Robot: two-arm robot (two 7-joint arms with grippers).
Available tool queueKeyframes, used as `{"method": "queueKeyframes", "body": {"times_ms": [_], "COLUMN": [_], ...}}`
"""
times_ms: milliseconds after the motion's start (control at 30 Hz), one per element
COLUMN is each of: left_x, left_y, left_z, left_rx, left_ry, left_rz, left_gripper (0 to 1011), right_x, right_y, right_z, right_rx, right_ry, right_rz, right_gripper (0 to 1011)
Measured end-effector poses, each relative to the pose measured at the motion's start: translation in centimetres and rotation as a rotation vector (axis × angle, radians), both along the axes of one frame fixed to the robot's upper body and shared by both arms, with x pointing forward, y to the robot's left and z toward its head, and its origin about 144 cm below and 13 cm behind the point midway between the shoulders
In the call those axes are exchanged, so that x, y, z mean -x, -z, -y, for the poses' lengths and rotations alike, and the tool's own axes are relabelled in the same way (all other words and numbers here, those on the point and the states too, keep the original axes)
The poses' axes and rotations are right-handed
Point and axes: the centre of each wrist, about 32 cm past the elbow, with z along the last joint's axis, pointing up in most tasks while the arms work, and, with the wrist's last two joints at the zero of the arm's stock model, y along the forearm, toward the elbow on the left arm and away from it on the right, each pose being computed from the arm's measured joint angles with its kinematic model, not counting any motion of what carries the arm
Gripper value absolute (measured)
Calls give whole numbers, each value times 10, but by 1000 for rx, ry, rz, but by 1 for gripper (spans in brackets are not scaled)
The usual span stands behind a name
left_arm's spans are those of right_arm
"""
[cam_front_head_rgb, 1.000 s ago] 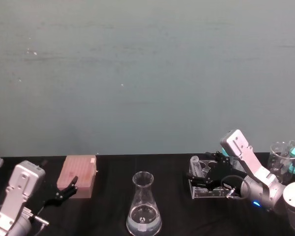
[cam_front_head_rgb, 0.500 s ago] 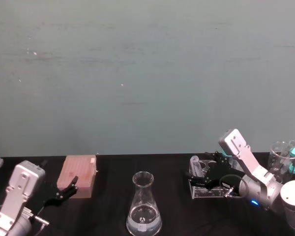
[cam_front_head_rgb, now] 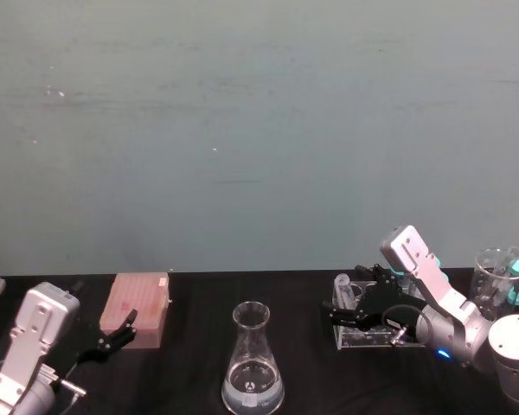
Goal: Pour the liquid from the test tube into the beaker using one hand.
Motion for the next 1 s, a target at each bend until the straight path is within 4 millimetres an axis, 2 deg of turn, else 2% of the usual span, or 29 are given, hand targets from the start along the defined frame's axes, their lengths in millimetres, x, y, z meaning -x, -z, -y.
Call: {"method": "queueKeyframes", "body": {"times_ms": [567,700,867,967,1000], "left_x": [0,0,0,0,0], "left_y": [0,0,0,0,0], "left_z": [0,0,0,0,0], "left_rx": [0,0,0,0,0], "left_ry": [0,0,0,0,0], "left_rz": [0,0,0,0,0], "left_gripper": [1000,1000,1000,1000,1000], "right_x": [0,0,0,0,0], "right_y": [0,0,0,0,0], "right_z": [0,0,0,0,0], "right_rx": [0,0,0,0,0], "right_ry": [1,1,1,1,1], "right_rz": [-2,-3,-3,-3,-3], "right_gripper": [1000,947,790,747,671]}}
